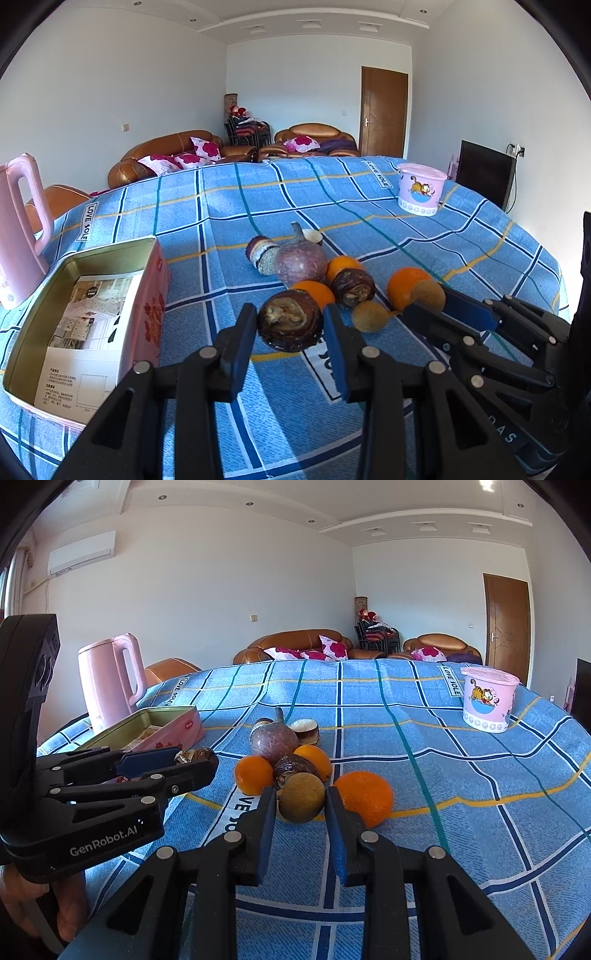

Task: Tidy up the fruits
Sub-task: 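Lift the mangosteen with the left tool while the right tool grasps a brown kiwi, then carry the mangosteen and kiwi in both tools over the open tin box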

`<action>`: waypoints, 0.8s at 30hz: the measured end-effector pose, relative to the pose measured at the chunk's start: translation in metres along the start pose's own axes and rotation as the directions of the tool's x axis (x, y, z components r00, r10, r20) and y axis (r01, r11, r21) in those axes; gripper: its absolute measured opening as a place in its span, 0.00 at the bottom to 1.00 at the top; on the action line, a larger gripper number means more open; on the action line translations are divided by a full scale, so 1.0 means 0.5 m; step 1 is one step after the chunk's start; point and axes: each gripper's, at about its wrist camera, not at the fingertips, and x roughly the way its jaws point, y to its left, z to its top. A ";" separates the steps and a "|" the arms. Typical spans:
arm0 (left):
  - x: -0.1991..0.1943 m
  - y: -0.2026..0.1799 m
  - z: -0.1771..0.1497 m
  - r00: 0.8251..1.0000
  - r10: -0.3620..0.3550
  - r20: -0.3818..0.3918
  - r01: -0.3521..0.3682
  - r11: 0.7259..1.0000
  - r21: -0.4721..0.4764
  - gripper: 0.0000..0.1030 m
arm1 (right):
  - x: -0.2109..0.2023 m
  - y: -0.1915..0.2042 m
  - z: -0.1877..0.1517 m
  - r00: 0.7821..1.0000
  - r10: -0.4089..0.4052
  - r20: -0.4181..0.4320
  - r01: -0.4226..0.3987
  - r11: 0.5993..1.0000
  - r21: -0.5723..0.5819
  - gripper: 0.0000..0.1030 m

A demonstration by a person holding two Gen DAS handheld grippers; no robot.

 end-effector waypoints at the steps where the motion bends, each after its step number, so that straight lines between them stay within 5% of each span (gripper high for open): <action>1: -0.001 0.000 0.000 1.000 0.001 0.004 -0.001 1.000 -0.001 0.38 | -0.002 0.000 0.000 1.000 0.002 0.005 -0.002 1.000 -0.002 0.28; 24: -0.054 0.015 -0.006 0.991 0.081 0.111 -0.079 0.997 -0.020 0.38 | -0.012 0.024 0.016 1.000 -0.003 0.025 0.005 0.998 -0.055 0.28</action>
